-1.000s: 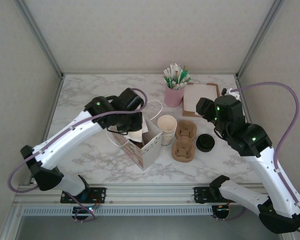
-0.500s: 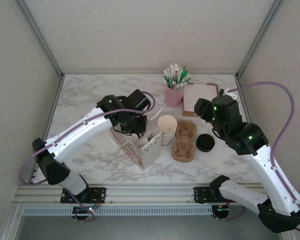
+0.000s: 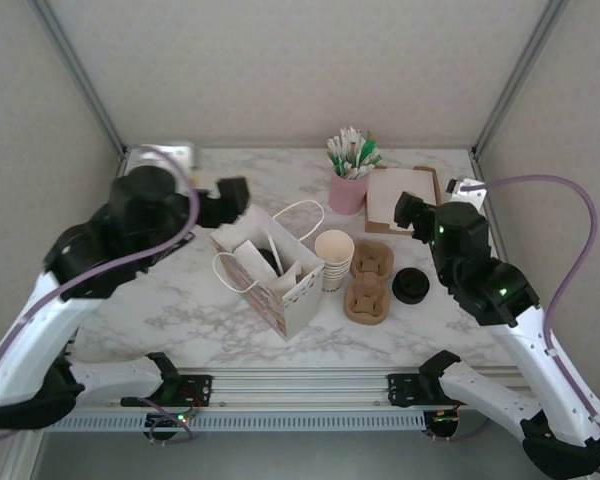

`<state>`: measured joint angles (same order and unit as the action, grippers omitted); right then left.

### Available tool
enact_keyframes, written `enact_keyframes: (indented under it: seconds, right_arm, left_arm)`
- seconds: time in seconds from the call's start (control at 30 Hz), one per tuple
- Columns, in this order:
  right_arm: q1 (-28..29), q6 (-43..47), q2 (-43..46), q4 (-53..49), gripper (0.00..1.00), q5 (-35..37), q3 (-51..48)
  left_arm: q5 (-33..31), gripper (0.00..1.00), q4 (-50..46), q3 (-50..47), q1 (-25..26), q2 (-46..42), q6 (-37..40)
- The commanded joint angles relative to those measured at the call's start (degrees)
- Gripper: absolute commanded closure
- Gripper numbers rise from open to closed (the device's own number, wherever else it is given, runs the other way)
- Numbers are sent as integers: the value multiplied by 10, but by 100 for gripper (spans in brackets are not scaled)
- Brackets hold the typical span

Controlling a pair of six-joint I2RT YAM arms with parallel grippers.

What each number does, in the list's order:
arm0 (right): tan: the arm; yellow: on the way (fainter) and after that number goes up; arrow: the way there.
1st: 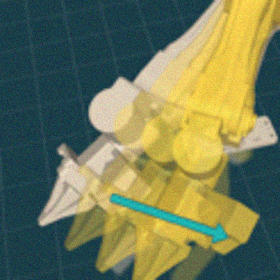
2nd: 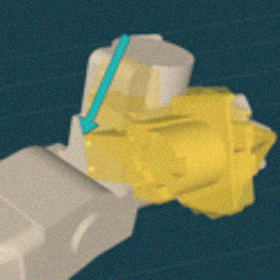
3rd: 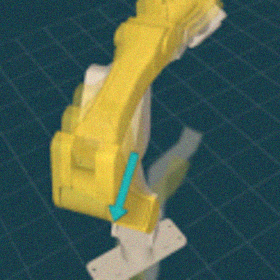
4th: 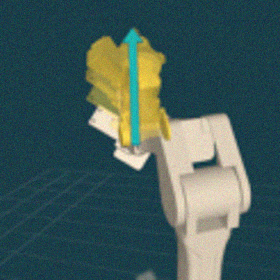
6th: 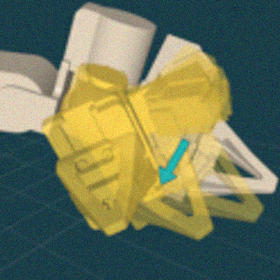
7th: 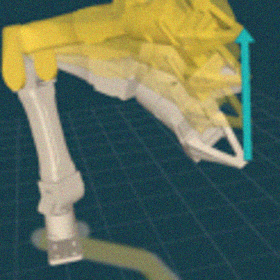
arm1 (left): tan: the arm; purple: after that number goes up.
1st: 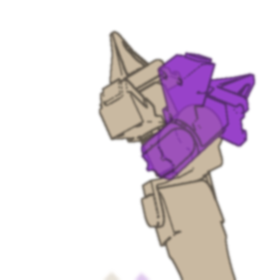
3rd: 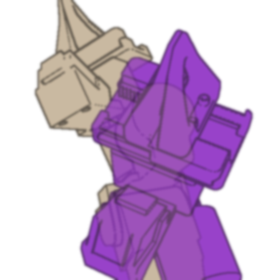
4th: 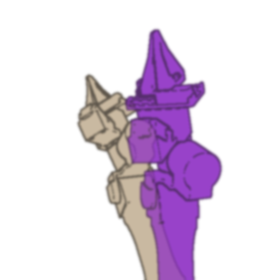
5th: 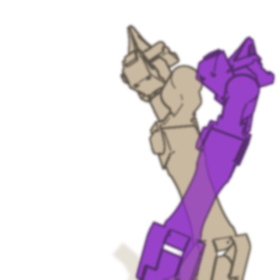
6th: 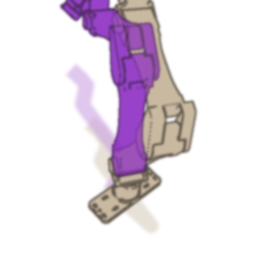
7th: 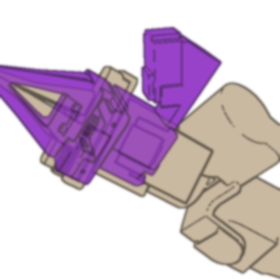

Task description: Pack the takeout coffee

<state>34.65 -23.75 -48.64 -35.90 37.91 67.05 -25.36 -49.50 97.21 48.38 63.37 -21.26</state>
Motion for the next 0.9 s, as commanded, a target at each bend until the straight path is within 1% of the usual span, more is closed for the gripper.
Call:
enact_keyframes:
  seconds: [0.0,0.03,0.1,0.13,0.2,0.27,0.3,0.37,0.43,0.53,0.6,0.67,0.8,0.87]
  right_arm:
    - [2,155,-13,121,1,87,-73]
    - [-3,168,-23,146,1,93,-97]
    - [-19,178,-35,210,1,91,-161]
    - [-37,184,-39,235,1,69,-190]
    - [-79,211,-50,281,1,-10,-246]
    - [-115,217,-62,339,1,-39,-302]
    - [-134,208,-68,365,1,-50,-326]
    - [-183,201,-83,443,1,-103,-378]
    - [-215,200,-114,519,1,-112,-417]
    - [-239,197,-182,587,1,-119,-442]
    - [-241,200,-228,624,1,-128,-438]
    - [-241,212,-271,659,1,-151,-431]
    - [-254,223,-337,691,1,-155,-387]
    - [-274,220,-368,706,1,-205,-374]
  left_arm:
    - [-166,0,85,-87,-104,-21,80]
    - [-170,0,108,-118,-134,-29,89]
    - [-197,0,160,-192,-190,-42,85]
    - [-195,0,184,-226,-215,-46,87]
    - [-194,0,227,-310,-263,-49,89]
    - [-172,0,268,-389,-312,-41,114]
    - [-164,0,284,-419,-330,-34,116]
    - [-136,0,319,-477,-372,-19,104]
    - [-105,0,369,-532,-401,-6,101]
    - [-44,0,488,-605,-421,18,138]
    - [-10,0,547,-634,-429,41,148]
    - [28,0,585,-646,-439,69,157]
    - [51,0,631,-650,-445,126,165]
    - [76,0,669,-655,-448,154,175]
